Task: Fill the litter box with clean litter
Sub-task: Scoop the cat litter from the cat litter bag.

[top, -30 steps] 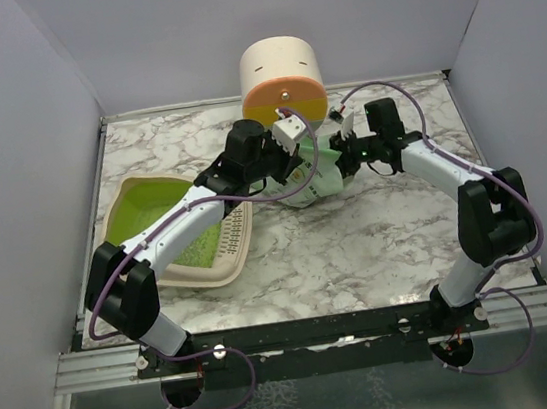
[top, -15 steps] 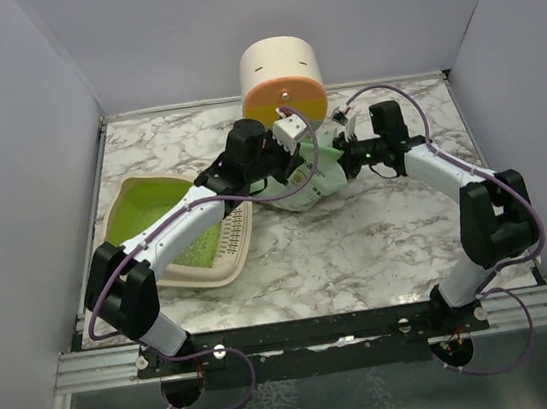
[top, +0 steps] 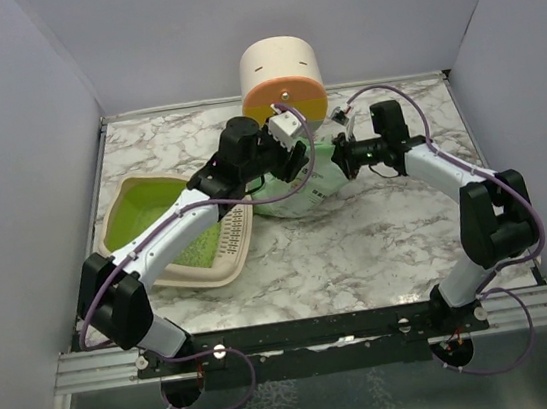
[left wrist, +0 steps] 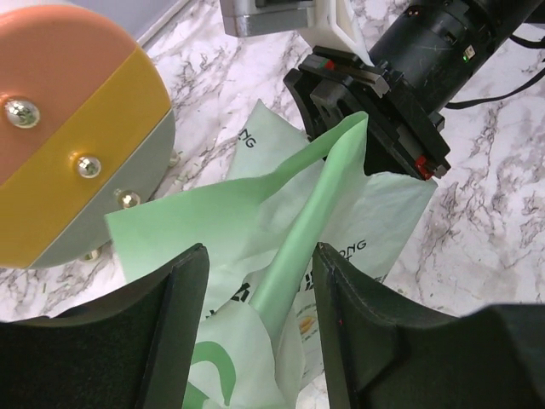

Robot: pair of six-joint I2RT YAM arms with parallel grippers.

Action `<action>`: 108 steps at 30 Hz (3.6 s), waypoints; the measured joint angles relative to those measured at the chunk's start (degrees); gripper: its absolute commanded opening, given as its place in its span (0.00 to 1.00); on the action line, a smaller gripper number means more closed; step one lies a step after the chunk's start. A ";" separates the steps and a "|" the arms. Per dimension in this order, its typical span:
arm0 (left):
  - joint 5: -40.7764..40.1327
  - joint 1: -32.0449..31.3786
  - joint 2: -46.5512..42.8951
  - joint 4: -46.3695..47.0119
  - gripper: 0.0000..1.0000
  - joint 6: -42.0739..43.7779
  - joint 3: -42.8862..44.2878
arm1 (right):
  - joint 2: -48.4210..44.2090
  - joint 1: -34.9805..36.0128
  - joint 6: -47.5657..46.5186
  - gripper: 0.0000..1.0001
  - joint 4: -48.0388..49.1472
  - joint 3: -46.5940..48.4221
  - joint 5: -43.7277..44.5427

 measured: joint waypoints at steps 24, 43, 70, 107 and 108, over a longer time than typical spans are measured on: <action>-3.85 -0.11 -11.39 -2.23 0.60 -1.18 -0.22 | -1.49 -6.32 2.43 0.01 -2.32 2.29 -10.45; -4.24 -0.11 -12.13 -3.48 0.42 -4.66 -0.22 | -2.54 -16.04 -0.74 0.01 -14.97 6.75 -17.55; -4.28 -0.11 -18.21 -6.40 0.41 -5.68 -4.85 | 0.79 -23.10 8.90 0.01 -20.81 14.40 -14.23; -5.90 -0.11 -22.25 -6.73 0.41 -5.46 -4.85 | 1.33 -35.95 10.25 0.01 -33.77 26.27 -22.36; -6.16 -0.11 -22.62 -6.88 0.41 -5.49 -4.85 | 1.33 -35.95 10.40 0.01 -33.81 26.82 -22.43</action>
